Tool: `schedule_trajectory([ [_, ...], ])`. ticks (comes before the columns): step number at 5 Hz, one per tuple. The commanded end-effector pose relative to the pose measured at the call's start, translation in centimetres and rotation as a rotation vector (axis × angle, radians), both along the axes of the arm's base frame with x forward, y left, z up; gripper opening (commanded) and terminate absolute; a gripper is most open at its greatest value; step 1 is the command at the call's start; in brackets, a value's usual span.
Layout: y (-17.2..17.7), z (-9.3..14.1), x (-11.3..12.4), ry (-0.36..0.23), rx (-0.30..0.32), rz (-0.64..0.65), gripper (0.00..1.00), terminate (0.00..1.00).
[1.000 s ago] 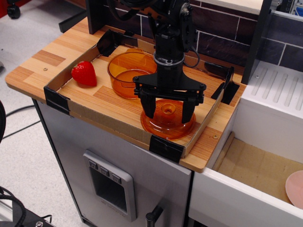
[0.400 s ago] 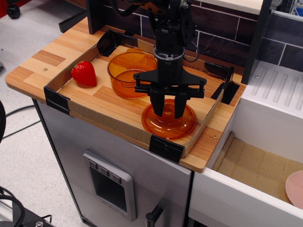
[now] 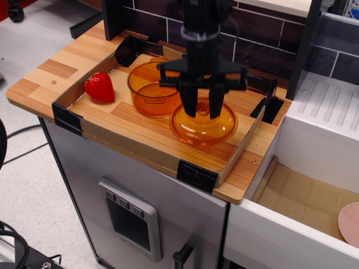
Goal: Put lid on pot
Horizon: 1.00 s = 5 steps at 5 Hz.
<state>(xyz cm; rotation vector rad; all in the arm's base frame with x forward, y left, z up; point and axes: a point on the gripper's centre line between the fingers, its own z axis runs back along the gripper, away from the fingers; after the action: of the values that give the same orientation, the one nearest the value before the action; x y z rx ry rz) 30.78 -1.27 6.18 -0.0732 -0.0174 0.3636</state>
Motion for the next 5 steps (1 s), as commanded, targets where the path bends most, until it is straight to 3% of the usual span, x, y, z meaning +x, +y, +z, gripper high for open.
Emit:
schedule_trajectory([
  [1, 2.6, 5.1, 1.5, -0.112, -0.009, 0.068, 0.00, 0.00],
  [4, 7.7, 3.6, 3.4, -0.081, 0.047, 0.152, 0.00, 0.00],
  [5, 9.1, 3.5, 4.3, -0.070, 0.039, 0.184, 0.00, 0.00],
])
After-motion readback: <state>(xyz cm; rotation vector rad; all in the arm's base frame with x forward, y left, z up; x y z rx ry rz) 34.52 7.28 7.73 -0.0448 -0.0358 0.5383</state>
